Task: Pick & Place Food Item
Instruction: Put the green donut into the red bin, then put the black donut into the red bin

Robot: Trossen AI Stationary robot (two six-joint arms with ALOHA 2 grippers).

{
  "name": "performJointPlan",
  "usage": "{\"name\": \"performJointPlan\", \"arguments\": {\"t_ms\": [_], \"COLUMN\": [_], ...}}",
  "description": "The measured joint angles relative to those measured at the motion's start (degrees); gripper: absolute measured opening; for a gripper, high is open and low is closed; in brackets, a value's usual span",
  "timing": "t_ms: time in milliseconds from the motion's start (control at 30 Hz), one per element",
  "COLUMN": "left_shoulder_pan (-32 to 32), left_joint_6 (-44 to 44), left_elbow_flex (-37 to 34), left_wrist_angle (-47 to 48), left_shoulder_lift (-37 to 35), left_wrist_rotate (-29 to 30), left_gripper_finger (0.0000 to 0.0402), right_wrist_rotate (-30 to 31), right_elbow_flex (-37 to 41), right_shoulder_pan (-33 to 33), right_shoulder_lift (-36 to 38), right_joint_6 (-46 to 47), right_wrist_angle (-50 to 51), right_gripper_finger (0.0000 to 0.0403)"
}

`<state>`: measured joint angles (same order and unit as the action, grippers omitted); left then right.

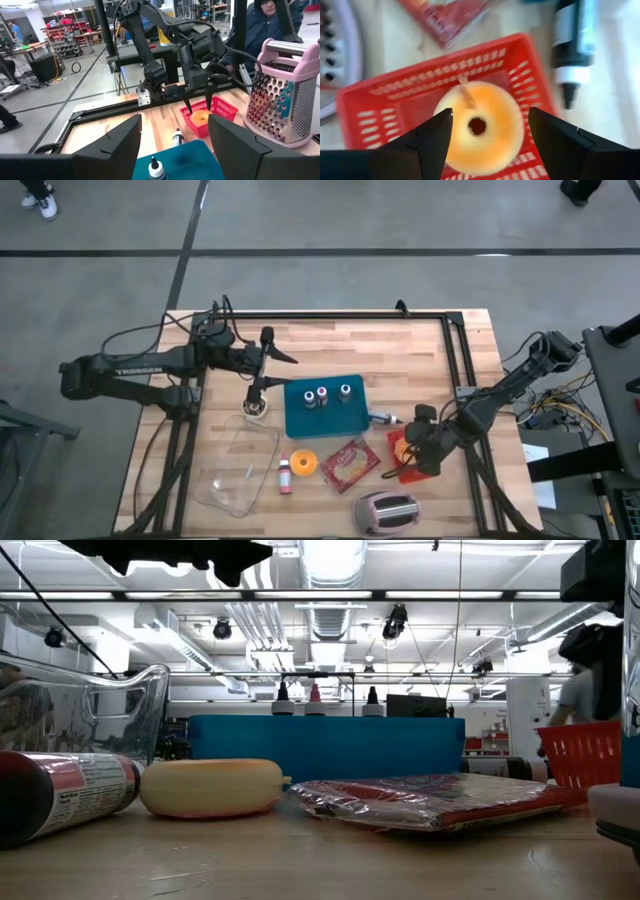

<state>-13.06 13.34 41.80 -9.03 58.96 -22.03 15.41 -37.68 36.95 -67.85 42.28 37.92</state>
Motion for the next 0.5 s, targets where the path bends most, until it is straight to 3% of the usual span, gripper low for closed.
{"name": "performJointPlan", "arguments": {"t_ms": [300,500], "left_shoulder_pan": [0.0,-0.3], "left_joint_6": [1.3,1.2], "left_elbow_flex": [-0.1,-2.9], "left_wrist_angle": [6.5,7.1], "left_shoulder_lift": [-3.3,-7.4], "left_wrist_rotate": [5.0,7.6], "left_gripper_finger": [0.0234,0.0234], "right_wrist_rotate": [12.2,21.2], "right_elbow_flex": [-3.0,-3.2], "right_shoulder_pan": [-0.1,-0.2], "right_shoulder_lift": [1.3,8.0], "right_joint_6": [-5.4,-11.5], "right_wrist_angle": [2.9,1.9], "right_gripper_finger": [0.0254,0.0251]}}
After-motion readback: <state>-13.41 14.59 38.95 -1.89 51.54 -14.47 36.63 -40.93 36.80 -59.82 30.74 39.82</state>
